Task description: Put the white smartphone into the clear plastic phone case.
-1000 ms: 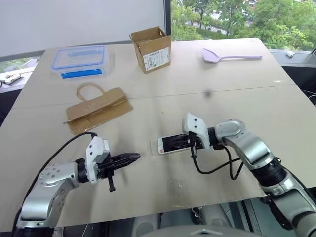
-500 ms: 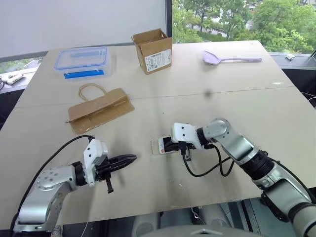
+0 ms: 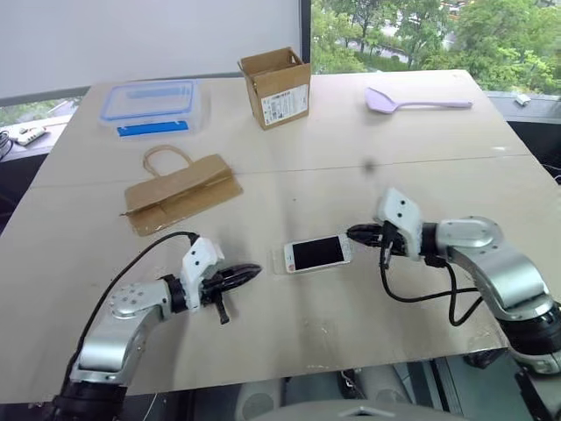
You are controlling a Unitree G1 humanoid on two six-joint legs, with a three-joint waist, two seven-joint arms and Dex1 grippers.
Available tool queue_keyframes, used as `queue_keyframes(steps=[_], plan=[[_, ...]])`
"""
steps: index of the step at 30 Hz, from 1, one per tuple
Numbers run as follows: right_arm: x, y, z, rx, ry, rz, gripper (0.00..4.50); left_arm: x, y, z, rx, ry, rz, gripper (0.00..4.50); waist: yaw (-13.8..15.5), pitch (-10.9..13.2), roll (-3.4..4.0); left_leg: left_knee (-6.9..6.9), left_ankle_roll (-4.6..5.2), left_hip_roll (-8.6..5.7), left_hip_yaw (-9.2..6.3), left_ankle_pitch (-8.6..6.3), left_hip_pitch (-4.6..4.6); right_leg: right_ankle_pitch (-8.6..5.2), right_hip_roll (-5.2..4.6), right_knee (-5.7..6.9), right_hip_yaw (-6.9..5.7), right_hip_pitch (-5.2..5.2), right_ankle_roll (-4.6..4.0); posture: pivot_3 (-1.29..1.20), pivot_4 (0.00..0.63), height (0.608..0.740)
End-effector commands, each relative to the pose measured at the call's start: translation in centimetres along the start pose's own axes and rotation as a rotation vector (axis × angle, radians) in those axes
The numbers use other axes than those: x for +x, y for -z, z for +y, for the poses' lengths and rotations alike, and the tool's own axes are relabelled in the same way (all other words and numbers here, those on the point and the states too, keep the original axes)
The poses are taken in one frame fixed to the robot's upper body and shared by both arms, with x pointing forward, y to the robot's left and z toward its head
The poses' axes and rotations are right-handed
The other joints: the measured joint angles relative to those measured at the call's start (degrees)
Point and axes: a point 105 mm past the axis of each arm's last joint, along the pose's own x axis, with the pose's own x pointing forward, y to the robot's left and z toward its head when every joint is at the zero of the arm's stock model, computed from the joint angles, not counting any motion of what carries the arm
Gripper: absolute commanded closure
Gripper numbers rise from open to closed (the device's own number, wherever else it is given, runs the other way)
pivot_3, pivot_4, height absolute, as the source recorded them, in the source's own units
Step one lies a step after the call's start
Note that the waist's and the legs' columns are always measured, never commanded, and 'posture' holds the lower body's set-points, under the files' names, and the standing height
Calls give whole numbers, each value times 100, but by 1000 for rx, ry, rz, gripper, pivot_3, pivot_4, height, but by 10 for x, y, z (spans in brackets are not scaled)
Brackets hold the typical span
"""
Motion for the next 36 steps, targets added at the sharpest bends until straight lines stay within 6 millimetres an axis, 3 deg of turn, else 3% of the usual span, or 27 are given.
queue_keyframes(steps=[1,12,21,27,36], plan=[[1,7,-1,-68,37,53,4500,7,0,0,29,29,4,4462,13,0,0,1,0,0,-2,0,1,-1,1,1,-1,1,1,0,150,740],[19,10,12,-105,-37,67,4500,19,4,-6,52,40,-10,4462,41,-2,1,12,1,-6,-1,0,-3,0,-6,-1,0,7,3,0,150,740],[47,-7,28,-154,-145,14,4500,22,0,-5,63,36,-24,4462,46,-2,2,13,1,-4,-6,0,-1,0,-3,3,-3,7,3,0,150,740],[62,-7,38,-141,-210,-1,4500,23,0,-7,63,40,-25,4462,29,-2,3,13,1,-3,-6,1,2,0,-1,6,-3,7,2,0,150,740],[61,-7,46,-118,-307,-5,4500,23,2,-4,52,32,-21,4462,24,-7,5,13,2,0,-8,1,16,-1,2,18,-2,9,2,0,150,740]])
